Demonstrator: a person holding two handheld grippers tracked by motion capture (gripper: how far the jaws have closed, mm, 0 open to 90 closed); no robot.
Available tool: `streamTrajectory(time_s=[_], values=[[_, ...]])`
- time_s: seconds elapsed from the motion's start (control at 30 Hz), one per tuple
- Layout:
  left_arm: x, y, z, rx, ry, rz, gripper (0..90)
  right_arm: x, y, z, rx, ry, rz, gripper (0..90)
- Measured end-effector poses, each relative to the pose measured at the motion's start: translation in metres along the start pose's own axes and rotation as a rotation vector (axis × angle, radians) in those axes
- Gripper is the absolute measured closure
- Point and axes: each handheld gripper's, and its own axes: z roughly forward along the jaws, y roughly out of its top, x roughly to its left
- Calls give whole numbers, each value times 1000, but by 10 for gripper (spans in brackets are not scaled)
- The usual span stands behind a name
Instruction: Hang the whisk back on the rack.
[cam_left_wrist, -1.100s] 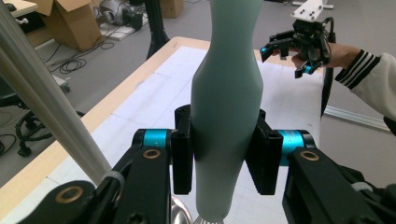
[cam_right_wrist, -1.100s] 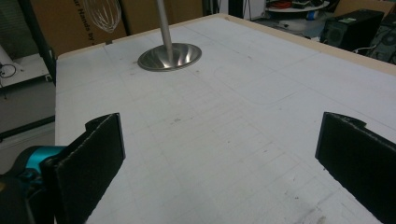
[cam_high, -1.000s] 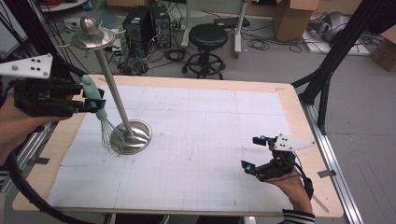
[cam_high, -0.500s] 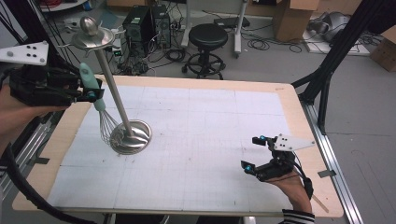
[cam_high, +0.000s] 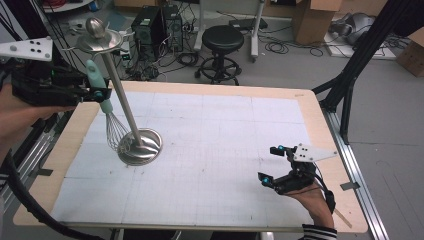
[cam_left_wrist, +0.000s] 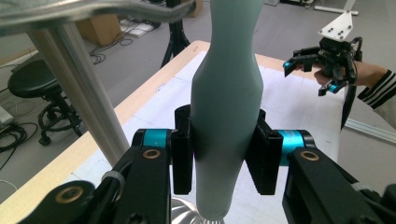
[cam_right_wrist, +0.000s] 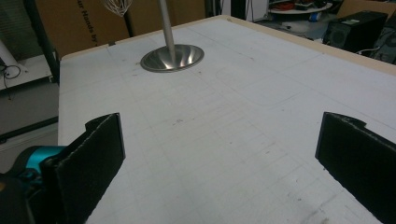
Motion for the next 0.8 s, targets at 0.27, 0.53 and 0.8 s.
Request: streamTrajectory(time_s=[0.27, 0.53, 0.8], values=[[3, 2, -1, -3, 13, -16, 664, 0, 0, 0, -1, 4, 0, 5], [6, 3, 1, -4, 26, -44, 664, 0, 0, 1, 2, 9, -2, 5], [9, 4, 4, -2, 38, -70, 664, 1, 0, 2, 7, 15, -6, 5]])
